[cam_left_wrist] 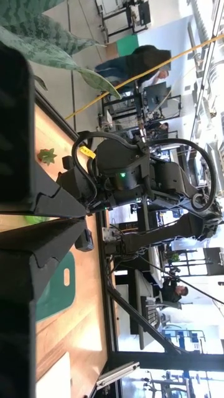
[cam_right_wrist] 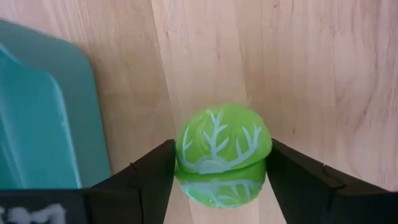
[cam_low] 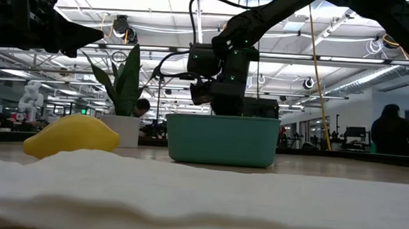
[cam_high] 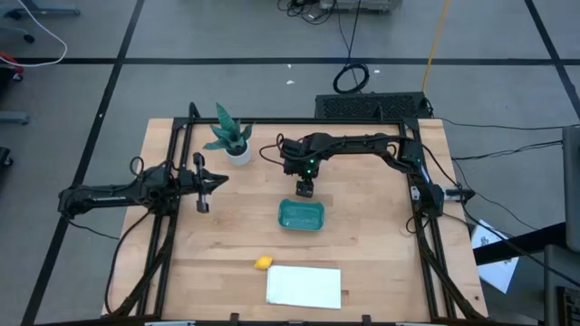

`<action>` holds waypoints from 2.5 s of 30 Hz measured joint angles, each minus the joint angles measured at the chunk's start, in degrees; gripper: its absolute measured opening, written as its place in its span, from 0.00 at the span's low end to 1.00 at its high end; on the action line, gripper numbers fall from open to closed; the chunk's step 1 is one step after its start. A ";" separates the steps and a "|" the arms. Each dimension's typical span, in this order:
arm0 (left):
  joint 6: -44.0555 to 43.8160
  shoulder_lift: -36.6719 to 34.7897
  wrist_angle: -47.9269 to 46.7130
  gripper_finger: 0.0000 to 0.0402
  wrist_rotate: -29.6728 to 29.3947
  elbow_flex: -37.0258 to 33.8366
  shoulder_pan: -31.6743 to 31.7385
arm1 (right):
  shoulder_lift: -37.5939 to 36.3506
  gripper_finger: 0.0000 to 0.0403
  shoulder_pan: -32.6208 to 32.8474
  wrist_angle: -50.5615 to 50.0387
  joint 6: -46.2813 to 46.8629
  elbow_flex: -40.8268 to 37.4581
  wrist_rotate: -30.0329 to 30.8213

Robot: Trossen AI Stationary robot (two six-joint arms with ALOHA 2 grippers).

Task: Pick and placing Produce into tupperware
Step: Put the green cabbage into the blue bin

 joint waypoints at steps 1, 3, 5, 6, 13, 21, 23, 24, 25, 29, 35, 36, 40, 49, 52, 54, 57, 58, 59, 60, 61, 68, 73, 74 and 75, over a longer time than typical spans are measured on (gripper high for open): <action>0.00 0.00 -0.02 0.06 -0.01 0.01 0.00 | 0.00 0.58 0.00 -0.20 -0.31 0.00 0.00; -0.04 0.00 -0.02 0.06 -0.01 0.02 0.01 | 0.00 0.60 0.00 -0.61 -0.86 0.00 0.00; -0.04 0.01 -0.01 0.06 -0.01 0.02 -0.01 | 0.00 0.61 0.00 -1.34 -1.60 0.00 0.00; -0.04 0.01 -0.01 0.06 -0.01 0.02 0.01 | 0.00 0.62 0.00 -1.44 -1.82 0.00 0.01; -0.07 -0.02 0.00 0.06 -0.01 0.02 0.02 | 0.01 0.68 0.04 -1.63 -2.81 0.00 -0.13; -0.18 0.01 0.01 0.06 -0.01 0.02 0.01 | 0.02 0.75 0.04 -1.59 -2.82 0.00 -0.13; -0.20 0.01 0.00 0.06 -0.01 0.02 0.01 | 0.02 0.75 0.04 -1.59 -3.21 0.00 -0.13; -0.19 -0.01 0.00 0.06 0.01 0.01 0.01 | 0.02 0.75 0.09 -1.59 -3.63 0.00 -0.14; -0.20 -0.02 0.01 0.06 -0.01 0.02 0.00 | 0.02 0.75 0.21 -1.59 -4.09 0.00 -0.12; -0.20 -0.01 -0.02 0.06 0.01 0.02 0.00 | 0.02 0.76 0.73 -1.59 -5.57 0.00 -0.11; -0.17 -0.02 0.01 0.06 0.00 0.01 0.00 | 0.02 0.76 1.11 -1.29 -5.49 -0.02 -0.04; -0.18 -0.02 -0.02 0.06 0.02 0.01 0.01 | 0.04 0.77 1.11 -0.97 -5.13 -0.02 -0.04; -0.17 -0.01 -0.01 0.06 -0.01 0.02 0.00 | -0.13 0.80 1.11 0.12 -3.67 -0.02 0.01; -0.20 -0.02 0.01 0.06 0.00 0.02 -0.01 | -0.41 0.83 1.01 0.38 -8.18 0.48 0.19; -0.20 -0.01 0.01 0.06 0.02 0.02 0.01 | -1.74 0.83 1.11 0.31 -11.27 0.48 0.76; -0.20 -0.01 0.00 0.06 0.02 0.01 0.01 | -3.53 0.83 1.14 0.30 -13.39 0.48 2.11; -0.20 -0.01 0.00 0.06 0.02 0.01 0.01 | -6.83 0.83 1.16 0.59 -17.93 0.48 3.10; -0.19 0.00 -0.01 0.06 0.02 0.01 0.00 | -7.99 0.83 1.20 0.47 -19.98 0.48 2.99; -0.20 -0.02 0.01 0.06 0.02 0.02 0.02 | -9.05 0.83 1.37 0.47 -22.51 0.54 2.97; -0.20 -0.01 0.01 0.06 0.02 0.02 0.02 | -9.94 0.83 1.48 0.48 -25.28 0.58 2.95; -0.17 0.01 -0.01 0.06 0.02 0.02 0.02 | -10.68 0.83 1.74 0.40 -28.04 0.59 2.95; -0.17 -0.01 -0.02 0.06 0.02 0.01 0.01 | -11.34 0.83 3.41 0.62 -44.72 0.44 3.32; -0.20 -0.01 -0.21 0.06 0.02 0.02 0.00 | -11.04 0.83 4.51 0.95 -60.71 -0.92 6.87; -0.18 0.00 -0.35 0.06 0.02 0.02 0.02 | -11.08 0.83 4.65 1.50 -63.24 -1.28 8.64; -0.17 -0.01 -0.61 0.06 0.02 0.02 0.01 | -11.16 0.83 4.64 1.88 -66.00 -1.76 9.77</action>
